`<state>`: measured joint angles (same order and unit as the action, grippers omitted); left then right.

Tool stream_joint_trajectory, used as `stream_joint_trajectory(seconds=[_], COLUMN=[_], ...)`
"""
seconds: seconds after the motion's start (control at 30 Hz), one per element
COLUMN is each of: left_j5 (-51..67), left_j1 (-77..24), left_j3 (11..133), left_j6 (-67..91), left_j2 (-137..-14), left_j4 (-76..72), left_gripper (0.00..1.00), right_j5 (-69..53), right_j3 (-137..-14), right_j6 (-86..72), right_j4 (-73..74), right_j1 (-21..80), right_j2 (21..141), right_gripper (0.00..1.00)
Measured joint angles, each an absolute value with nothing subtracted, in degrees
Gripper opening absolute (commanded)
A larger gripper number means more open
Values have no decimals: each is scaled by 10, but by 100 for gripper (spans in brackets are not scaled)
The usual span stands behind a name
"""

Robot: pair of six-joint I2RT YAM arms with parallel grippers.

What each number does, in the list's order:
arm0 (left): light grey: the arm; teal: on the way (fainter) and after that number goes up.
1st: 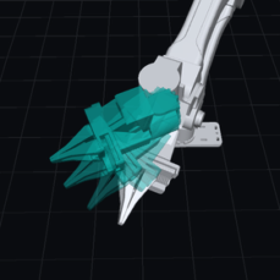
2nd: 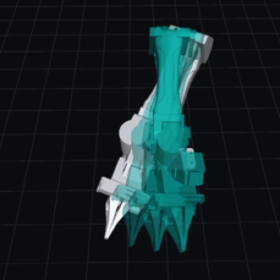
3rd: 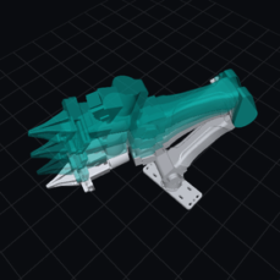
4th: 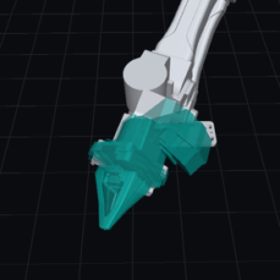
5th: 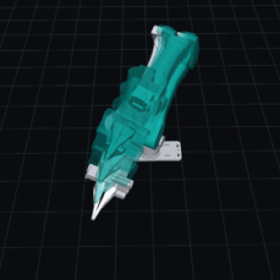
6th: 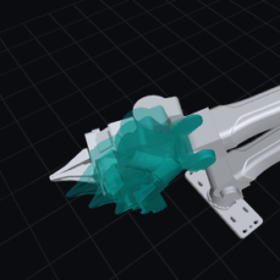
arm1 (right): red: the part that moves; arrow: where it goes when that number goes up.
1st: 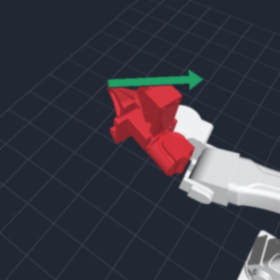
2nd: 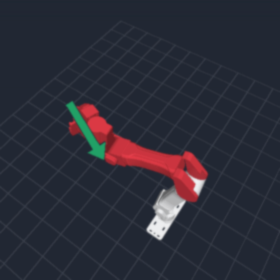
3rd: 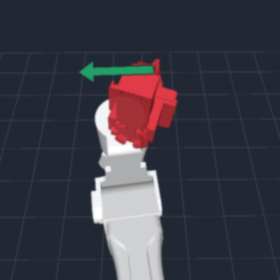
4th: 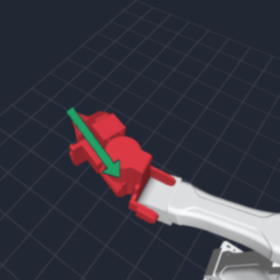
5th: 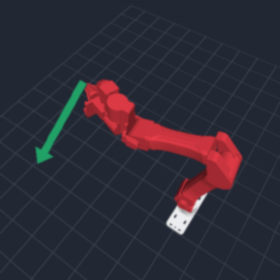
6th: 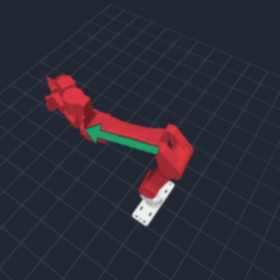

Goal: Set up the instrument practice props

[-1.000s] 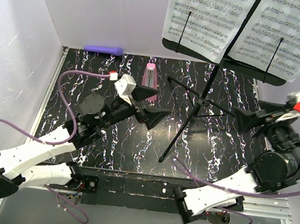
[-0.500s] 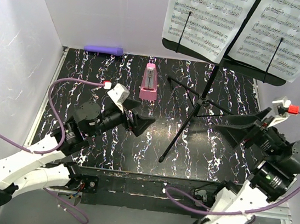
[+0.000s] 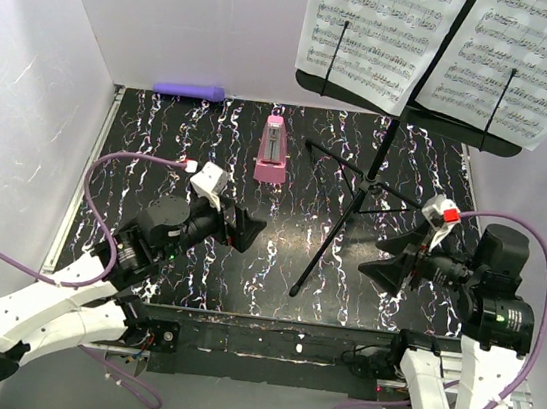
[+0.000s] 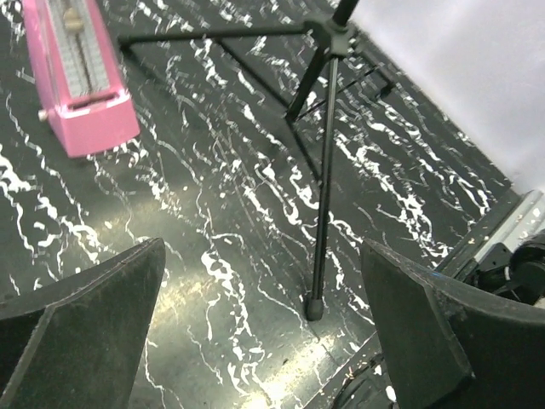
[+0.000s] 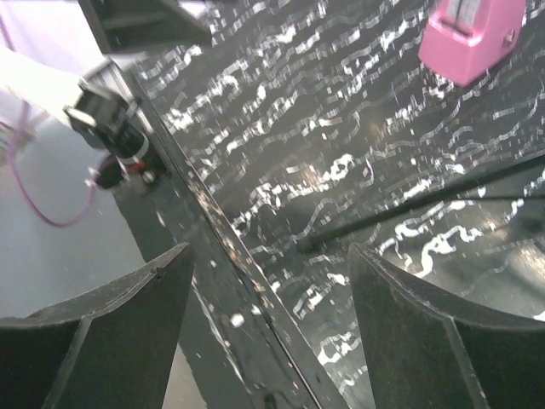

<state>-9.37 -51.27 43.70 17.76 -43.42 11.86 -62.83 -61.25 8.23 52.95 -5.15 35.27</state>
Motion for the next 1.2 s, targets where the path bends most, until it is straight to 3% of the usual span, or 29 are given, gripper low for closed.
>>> stream_joint_trajectory(seconds=[0.23, 0.8, 1.2], left_j5=[-105, -46, -39], left_j1=[-485, -367, -348], left_j3=[430, 414, 579], left_j6=[219, 267, 266], left_j2=[-474, -564, -767], left_j4=[135, 133, 170], left_gripper=[98, 98, 98], right_j5=[-563, -550, -541], right_j3=[-524, -376, -376], right_j6=[197, 247, 260], right_j4=[529, 413, 409], right_j1=[-28, -26, -26], right_j2=[354, 341, 327], right_gripper=[84, 88, 88])
